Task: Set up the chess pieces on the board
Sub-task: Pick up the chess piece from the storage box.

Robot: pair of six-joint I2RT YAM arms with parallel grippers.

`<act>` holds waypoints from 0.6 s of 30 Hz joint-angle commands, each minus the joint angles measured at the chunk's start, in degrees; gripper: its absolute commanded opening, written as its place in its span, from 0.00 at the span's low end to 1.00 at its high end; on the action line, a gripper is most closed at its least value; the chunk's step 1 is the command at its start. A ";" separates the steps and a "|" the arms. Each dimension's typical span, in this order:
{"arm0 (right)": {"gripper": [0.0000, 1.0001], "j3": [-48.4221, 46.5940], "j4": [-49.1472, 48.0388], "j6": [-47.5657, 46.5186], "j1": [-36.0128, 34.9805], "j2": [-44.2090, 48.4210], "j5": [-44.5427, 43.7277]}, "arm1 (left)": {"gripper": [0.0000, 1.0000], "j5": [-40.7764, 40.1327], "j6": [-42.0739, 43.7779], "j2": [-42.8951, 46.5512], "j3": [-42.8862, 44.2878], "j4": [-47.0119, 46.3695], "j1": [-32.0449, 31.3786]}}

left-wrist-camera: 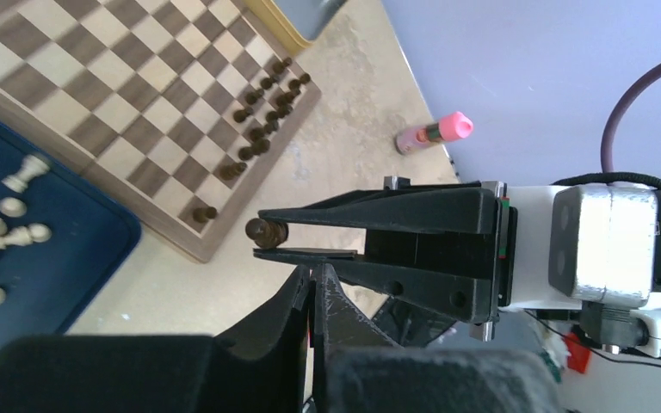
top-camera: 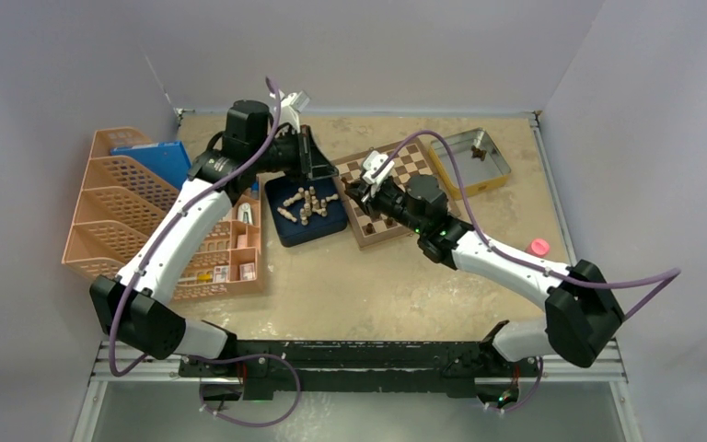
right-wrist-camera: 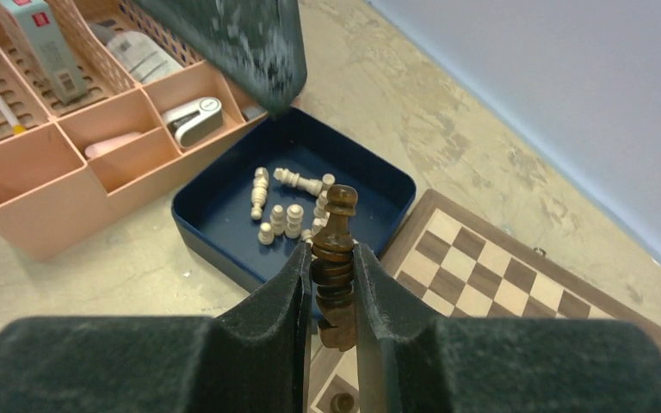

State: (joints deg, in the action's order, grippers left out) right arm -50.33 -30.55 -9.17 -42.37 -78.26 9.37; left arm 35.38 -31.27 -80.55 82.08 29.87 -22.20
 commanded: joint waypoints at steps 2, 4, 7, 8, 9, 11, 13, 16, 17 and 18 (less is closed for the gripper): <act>0.16 -0.45 -2.28 0.88 -0.21 2.07 -3.98 | 0.00 -5.75 4.98 1.20 4.09 0.86 0.14; 0.16 -0.25 -2.53 0.70 -0.25 2.44 -3.60 | 0.00 -6.57 5.24 1.08 4.47 1.70 0.15; 0.17 -0.73 -2.06 0.31 -0.20 2.75 -2.61 | 0.21 -5.70 5.40 0.44 5.45 3.30 0.14; 0.17 -0.66 -2.36 0.26 -0.23 2.84 -1.75 | 0.27 -5.27 5.54 0.26 5.65 3.56 0.14; 0.17 -0.70 -2.62 0.21 -0.25 2.77 -0.93 | 0.31 -4.82 5.64 -0.15 5.90 3.80 0.14; 0.17 -0.96 -2.48 0.28 -0.26 2.76 1.10 | 0.39 -3.59 6.13 -1.35 6.53 4.67 0.14; 0.17 -0.63 -3.02 0.50 -0.37 3.17 2.26 | 0.42 -2.66 6.38 -2.74 7.38 5.99 0.14; 0.18 0.29 -4.48 0.58 -0.52 3.89 2.69 | 0.46 -0.49 6.22 -4.35 7.48 6.12 0.14; 0.18 0.25 -4.45 0.58 -0.59 3.98 2.86 | 0.47 0.14 6.22 -4.80 7.54 6.21 0.14; 0.18 0.15 -4.39 0.48 -0.68 3.99 3.06 | 0.47 0.55 6.28 -5.38 7.64 6.44 0.14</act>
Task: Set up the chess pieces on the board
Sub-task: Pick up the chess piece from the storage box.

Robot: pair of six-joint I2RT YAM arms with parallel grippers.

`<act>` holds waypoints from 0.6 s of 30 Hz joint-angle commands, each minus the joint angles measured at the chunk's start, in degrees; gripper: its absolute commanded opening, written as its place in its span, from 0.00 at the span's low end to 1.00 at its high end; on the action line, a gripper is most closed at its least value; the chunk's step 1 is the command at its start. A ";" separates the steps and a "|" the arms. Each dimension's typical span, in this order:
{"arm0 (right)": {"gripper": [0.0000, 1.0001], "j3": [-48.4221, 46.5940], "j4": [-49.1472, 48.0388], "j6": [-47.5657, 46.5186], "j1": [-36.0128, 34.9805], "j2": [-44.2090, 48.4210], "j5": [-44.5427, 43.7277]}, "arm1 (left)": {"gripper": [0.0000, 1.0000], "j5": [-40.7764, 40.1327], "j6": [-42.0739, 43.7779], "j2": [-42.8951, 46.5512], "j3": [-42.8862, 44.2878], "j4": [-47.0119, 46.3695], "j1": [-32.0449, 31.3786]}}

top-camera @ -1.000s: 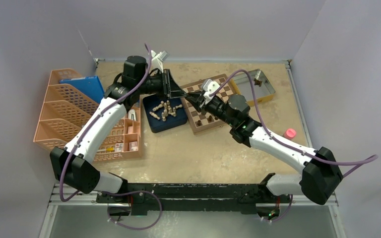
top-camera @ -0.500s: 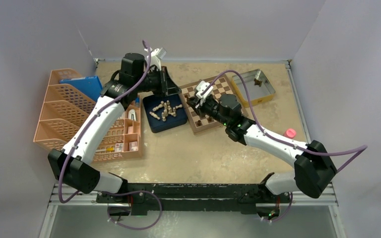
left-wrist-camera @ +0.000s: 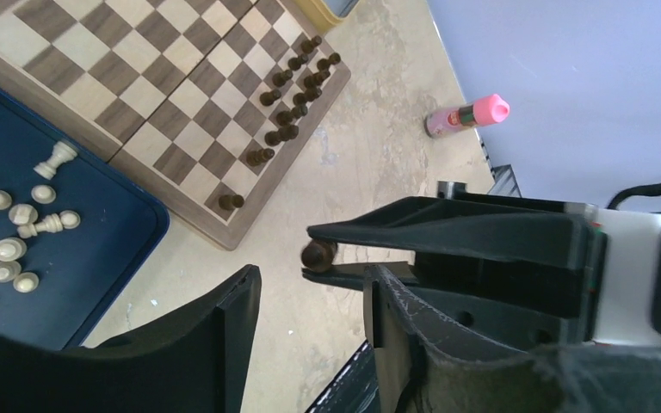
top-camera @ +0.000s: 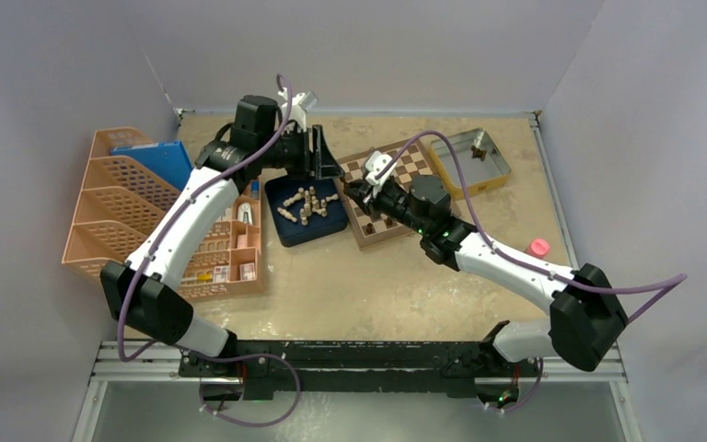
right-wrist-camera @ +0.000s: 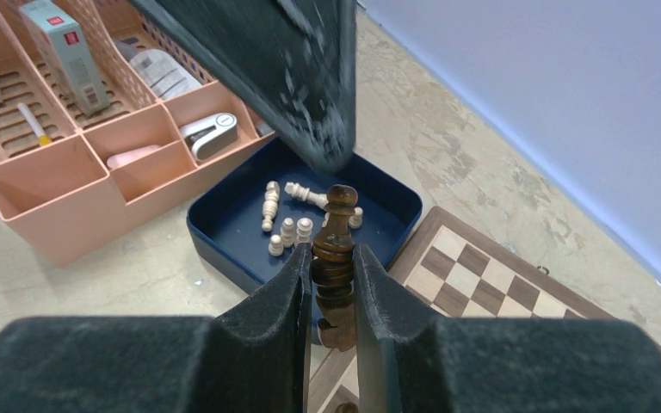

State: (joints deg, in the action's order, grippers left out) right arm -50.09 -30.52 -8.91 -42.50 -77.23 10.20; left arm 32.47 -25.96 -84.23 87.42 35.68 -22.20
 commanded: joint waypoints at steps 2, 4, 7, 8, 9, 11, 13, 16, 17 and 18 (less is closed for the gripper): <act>0.18 -0.26 -4.35 0.25 -0.70 2.96 2.49 | 0.48 3.77 1.15 -2.43 2.38 1.10 0.14; 0.18 -0.28 -4.42 0.25 -0.86 3.05 2.63 | 0.47 4.05 1.10 -2.94 2.40 1.32 0.14; 0.18 -0.19 -4.50 0.14 -0.98 2.99 2.72 | 0.47 5.18 0.87 -3.22 2.09 1.00 0.14; 0.18 -0.18 -4.53 0.16 -1.05 2.85 2.73 | 0.47 5.42 0.70 -3.30 1.98 0.83 0.14; 0.18 -0.19 -4.50 0.12 -1.15 2.76 2.73 | 0.46 5.74 0.61 -3.38 1.85 0.68 0.14; 0.18 -0.19 -4.38 0.07 -1.18 2.77 2.64 | 0.43 6.10 0.43 -3.40 1.71 0.57 0.15; 0.18 -0.10 -4.49 0.04 -1.18 2.87 2.64 | 0.39 6.33 0.30 -3.35 1.62 0.53 0.14; 0.18 -0.10 -4.46 0.01 -1.20 2.94 2.23 | 0.31 6.78 0.00 -3.02 1.45 0.38 0.14; 0.18 -0.10 -4.46 0.03 -1.24 2.96 2.08 | 0.29 7.08 -0.12 -2.90 1.40 0.36 0.18; 0.18 -0.10 -4.45 0.05 -1.29 3.01 2.03 | 0.27 7.16 -0.22 -2.80 1.36 0.28 0.16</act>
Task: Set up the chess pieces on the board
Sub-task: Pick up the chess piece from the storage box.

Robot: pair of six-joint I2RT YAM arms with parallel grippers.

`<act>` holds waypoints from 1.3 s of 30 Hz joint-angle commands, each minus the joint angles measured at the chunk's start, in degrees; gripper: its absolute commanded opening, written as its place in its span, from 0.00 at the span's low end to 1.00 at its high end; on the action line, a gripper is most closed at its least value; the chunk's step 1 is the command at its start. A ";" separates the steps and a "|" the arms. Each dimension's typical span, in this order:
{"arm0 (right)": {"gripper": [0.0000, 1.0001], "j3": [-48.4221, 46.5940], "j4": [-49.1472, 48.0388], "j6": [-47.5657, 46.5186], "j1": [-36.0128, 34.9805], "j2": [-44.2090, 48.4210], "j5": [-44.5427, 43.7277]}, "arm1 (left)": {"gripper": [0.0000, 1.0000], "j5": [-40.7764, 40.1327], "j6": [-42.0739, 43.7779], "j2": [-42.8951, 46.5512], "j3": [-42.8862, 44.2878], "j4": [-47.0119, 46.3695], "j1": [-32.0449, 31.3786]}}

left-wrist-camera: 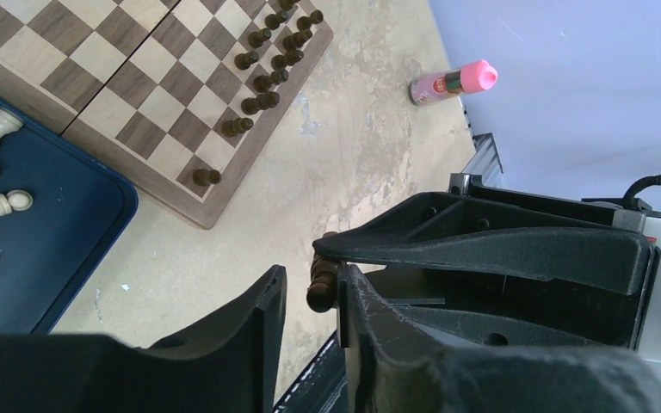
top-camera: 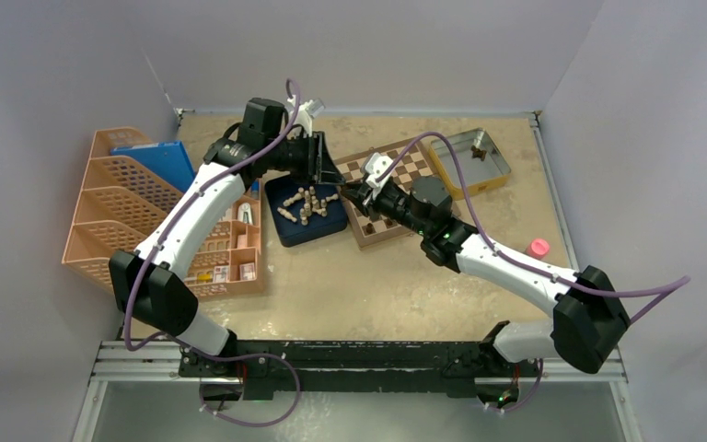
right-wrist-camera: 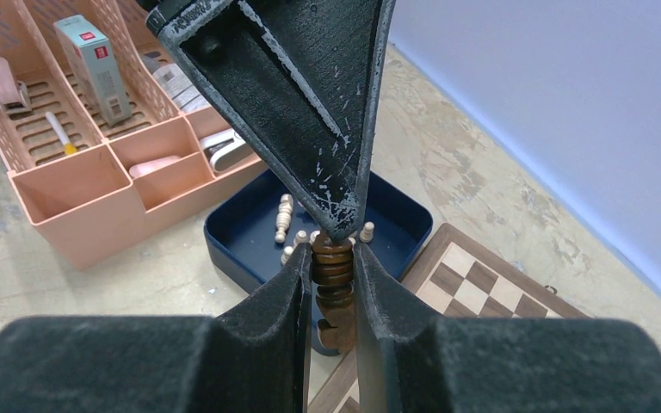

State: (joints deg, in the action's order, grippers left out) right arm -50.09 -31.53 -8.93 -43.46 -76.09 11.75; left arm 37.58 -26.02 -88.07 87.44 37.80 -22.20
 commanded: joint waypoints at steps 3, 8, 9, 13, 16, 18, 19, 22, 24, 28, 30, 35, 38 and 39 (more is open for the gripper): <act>0.18 0.15 -3.30 -0.03 -0.31 1.91 0.40 | 0.17 1.86 -0.17 1.36 1.41 -1.93 0.14; 0.18 0.38 -2.46 0.07 -0.32 1.61 -0.41 | 0.00 1.50 0.15 1.57 1.72 -2.44 0.14; 0.18 0.53 -2.40 0.51 -0.31 1.60 -0.74 | 0.00 1.37 0.24 1.59 1.87 -2.47 0.14; 0.18 1.35 -1.80 3.08 -0.35 1.37 -3.42 | 0.00 -0.45 1.13 1.71 3.00 -1.97 0.14; 0.17 1.87 -0.59 4.89 -0.36 1.15 -6.61 | 0.00 -3.41 2.16 2.07 3.79 -1.94 0.14; 0.16 1.84 1.00 7.41 -0.33 1.04 -7.96 | 0.00 -5.91 2.77 2.39 4.28 -2.01 0.14; 0.15 1.67 1.63 10.19 -0.36 1.04 -9.52 | 0.00 -7.39 2.95 2.58 4.31 -2.17 0.14; 0.15 0.19 4.46 13.96 -0.27 0.83 -14.47 | 0.00 -11.72 3.41 3.11 3.81 -2.50 0.05; 0.15 -2.38 7.93 16.79 0.18 0.10 -19.56 | 0.00 -13.93 3.54 3.25 3.10 -2.92 -0.22; 0.14 -5.06 12.81 25.13 8.91 -0.38 -16.96 | 0.00 -19.99 4.48 2.33 2.56 -2.79 -2.26; 0.14 -4.46 12.68 28.39 13.72 0.45 -15.13 | 0.00 -23.44 4.90 1.32 2.63 -2.59 -3.67; 0.15 -5.43 14.13 32.03 19.68 2.49 -18.40 | 0.00 -31.51 5.58 -0.85 2.61 -5.15 -7.86; 0.15 -5.21 12.93 33.84 22.09 3.70 -19.35 | 0.00 -36.61 6.40 -3.78 3.70 -6.96 -10.92; 0.15 -5.20 12.66 34.30 22.63 4.13 -19.81 | 0.00 -36.98 6.25 -4.89 3.85 -7.81 -11.46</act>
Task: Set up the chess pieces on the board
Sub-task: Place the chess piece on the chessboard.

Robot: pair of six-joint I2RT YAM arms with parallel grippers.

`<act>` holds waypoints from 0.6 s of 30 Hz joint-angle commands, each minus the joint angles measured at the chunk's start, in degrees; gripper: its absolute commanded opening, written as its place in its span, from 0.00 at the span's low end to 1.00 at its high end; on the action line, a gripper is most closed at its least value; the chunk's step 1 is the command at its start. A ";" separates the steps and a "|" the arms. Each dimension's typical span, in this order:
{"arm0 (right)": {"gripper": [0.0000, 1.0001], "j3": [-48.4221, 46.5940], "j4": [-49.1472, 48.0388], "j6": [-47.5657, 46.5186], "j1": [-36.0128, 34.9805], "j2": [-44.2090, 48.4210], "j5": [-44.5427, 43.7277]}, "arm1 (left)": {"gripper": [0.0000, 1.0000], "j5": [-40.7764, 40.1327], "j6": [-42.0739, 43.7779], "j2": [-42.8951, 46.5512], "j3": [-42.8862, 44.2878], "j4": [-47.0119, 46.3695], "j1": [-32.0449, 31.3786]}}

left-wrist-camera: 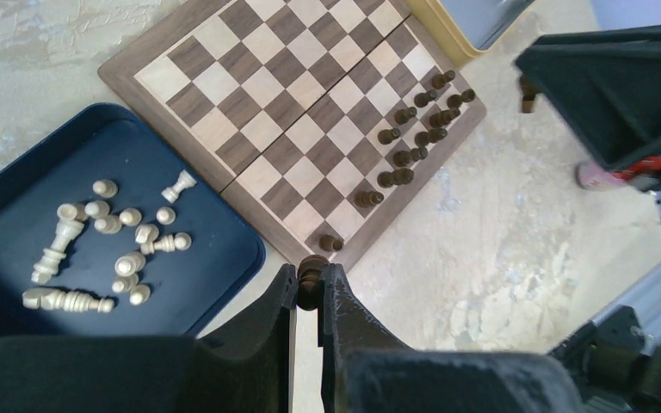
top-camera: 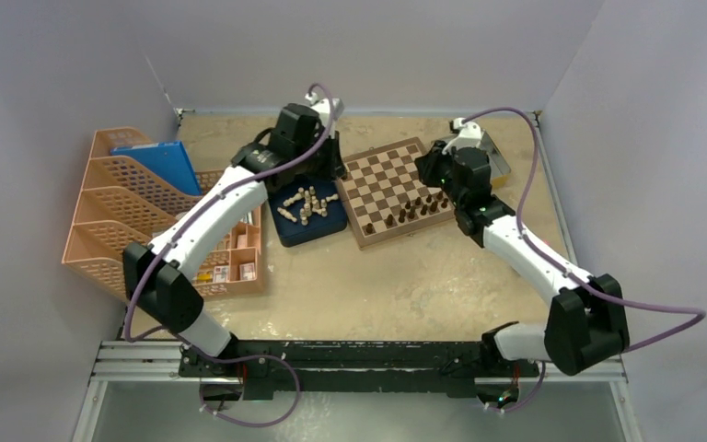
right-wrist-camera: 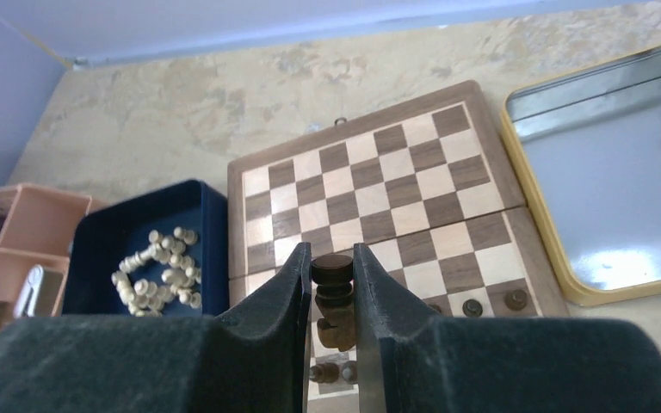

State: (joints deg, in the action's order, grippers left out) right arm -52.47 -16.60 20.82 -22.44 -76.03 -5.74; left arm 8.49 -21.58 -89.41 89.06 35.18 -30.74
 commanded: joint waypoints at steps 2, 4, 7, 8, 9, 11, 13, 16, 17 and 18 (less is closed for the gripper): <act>0.15 -2.90 -2.67 5.09 2.41 4.93 -3.89 | 0.00 -8.01 1.51 -5.75 2.62 -6.59 -3.58; 0.15 -2.99 -2.82 5.28 3.07 5.90 -5.45 | 0.00 -8.32 1.54 -8.12 3.32 -7.62 -4.44; 0.15 -2.80 -3.23 5.08 3.90 7.52 -7.24 | 0.00 -11.05 1.79 -12.26 4.75 -8.93 -6.17; 0.15 -2.63 -3.40 5.04 4.03 8.32 -7.57 | 0.00 -11.54 1.87 -13.47 5.21 -9.39 -6.67; 0.15 -2.33 -3.58 5.03 4.17 8.88 -7.79 | 0.00 -12.10 1.97 -14.50 5.70 -9.70 -7.24; 0.15 -1.41 -4.14 5.16 4.22 10.16 -8.21 | 0.00 -13.11 2.07 -16.89 6.97 -9.87 -8.45; 0.16 -0.48 -4.64 5.26 4.32 11.19 -8.15 | 0.00 -13.64 2.15 -18.85 8.04 -10.42 -9.53; 0.16 0.41 -4.75 5.32 4.32 12.50 -8.52 | 0.00 -13.76 2.12 -21.82 10.14 -10.84 -10.44; 0.16 0.74 -4.79 5.33 4.33 13.09 -8.69 | 0.00 -13.64 1.97 -22.84 11.05 -10.70 -10.55; 0.16 0.97 -4.76 5.38 4.33 13.66 -9.05 | 0.00 -13.43 1.75 -23.89 11.90 -10.55 -10.69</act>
State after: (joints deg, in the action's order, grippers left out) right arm -52.27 -17.91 25.45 -18.31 -64.99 -12.60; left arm -3.64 -20.34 -111.26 95.96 27.81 -40.64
